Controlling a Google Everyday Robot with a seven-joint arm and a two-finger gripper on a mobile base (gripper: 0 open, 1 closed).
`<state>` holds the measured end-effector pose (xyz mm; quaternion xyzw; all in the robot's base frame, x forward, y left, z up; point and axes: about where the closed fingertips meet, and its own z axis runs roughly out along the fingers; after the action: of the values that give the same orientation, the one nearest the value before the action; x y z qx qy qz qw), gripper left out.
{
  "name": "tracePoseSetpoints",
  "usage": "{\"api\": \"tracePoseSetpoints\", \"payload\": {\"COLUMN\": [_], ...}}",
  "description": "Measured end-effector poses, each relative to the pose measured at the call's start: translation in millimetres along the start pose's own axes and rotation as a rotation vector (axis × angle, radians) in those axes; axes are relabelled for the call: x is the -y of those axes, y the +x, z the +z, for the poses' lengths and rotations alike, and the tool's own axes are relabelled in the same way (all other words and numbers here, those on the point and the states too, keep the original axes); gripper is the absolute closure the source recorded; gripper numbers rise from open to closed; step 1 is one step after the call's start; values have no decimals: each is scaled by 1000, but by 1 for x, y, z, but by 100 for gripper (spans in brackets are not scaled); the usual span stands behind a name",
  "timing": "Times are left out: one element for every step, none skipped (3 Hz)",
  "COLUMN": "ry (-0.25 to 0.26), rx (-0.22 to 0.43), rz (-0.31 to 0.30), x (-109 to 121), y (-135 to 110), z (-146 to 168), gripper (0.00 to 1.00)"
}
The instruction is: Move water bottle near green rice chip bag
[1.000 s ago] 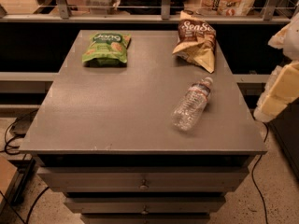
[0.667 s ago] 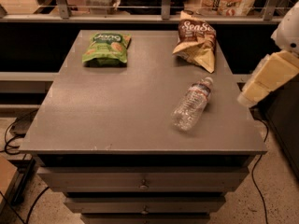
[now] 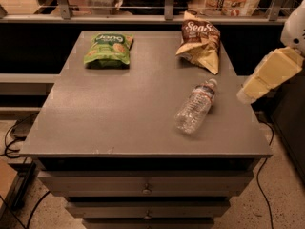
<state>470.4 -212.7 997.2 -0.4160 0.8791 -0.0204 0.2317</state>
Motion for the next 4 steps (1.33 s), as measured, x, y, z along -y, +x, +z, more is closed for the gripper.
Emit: {"api": "tracePoseSetpoints", "payload": {"ry": [-3, -34, -82, -142], "rx": [7, 16, 17, 14], "rz": [56, 186, 302, 374], "x": [6, 18, 23, 14], "y": [-10, -34, -52, -71], "z": [9, 36, 64, 85], "gripper": [0, 0, 0, 0]}}
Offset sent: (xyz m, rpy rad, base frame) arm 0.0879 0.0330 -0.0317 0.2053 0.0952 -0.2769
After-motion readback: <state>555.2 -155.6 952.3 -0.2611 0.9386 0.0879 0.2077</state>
